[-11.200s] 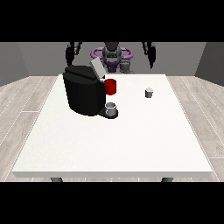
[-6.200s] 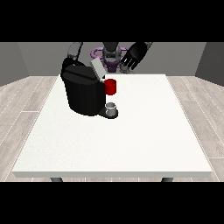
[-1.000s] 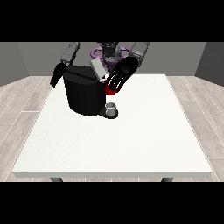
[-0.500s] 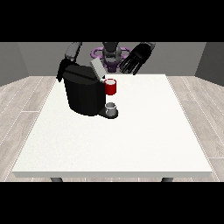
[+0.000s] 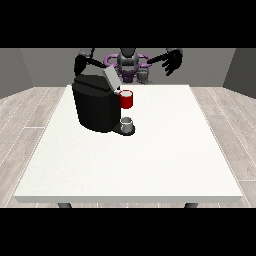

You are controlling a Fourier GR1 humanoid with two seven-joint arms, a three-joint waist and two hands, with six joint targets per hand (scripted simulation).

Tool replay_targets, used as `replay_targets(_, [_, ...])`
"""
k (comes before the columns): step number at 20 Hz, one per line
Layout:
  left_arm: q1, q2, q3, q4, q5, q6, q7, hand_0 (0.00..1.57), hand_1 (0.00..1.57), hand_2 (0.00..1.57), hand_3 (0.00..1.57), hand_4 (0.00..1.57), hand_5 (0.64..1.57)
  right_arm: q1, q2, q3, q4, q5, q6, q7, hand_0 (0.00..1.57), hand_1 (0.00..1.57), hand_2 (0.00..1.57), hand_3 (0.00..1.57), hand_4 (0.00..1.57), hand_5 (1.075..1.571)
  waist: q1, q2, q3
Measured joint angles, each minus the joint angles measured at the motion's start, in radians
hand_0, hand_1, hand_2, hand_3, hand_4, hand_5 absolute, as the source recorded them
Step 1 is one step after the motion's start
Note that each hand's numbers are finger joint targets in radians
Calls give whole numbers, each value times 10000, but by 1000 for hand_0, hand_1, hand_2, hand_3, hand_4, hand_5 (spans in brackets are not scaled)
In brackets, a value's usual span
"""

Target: Insert the coffee pod into the coffee machine and close the lid

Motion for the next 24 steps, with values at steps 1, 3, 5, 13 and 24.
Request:
replay_targets(1, [317,-193,72,46,153,-67,-25,0,0,0,0,421,1571,44,-17,25,-68,-90,154,71,0,0,0,0,0,1571,156,-288,2])
replay_targets(3, [897,-500,143,89,355,-140,-122,0,0,0,0,372,1571,-96,-210,60,-268,-203,478,315,0,0,0,0,62,1571,461,-730,7])
replay_targets(5, [1405,-639,182,87,507,-245,-112,0,0,0,0,442,1571,-215,-376,137,-475,-220,700,555,0,0,0,0,154,1571,689,-1064,9])
replay_targets(13, [2464,-1034,-210,-978,1326,-522,399,0,0,0,0,368,1571,-880,-1112,-146,-531,-301,1216,952,0,0,0,0,0,1571,1438,-1186,18])
replay_targets(24, [3322,-1218,-1546,-3128,2749,-491,1308,0,0,0,0,382,1571,-2392,-1247,-1210,867,-1326,1278,1665,0,0,0,0,176,1571,2230,-408,21])
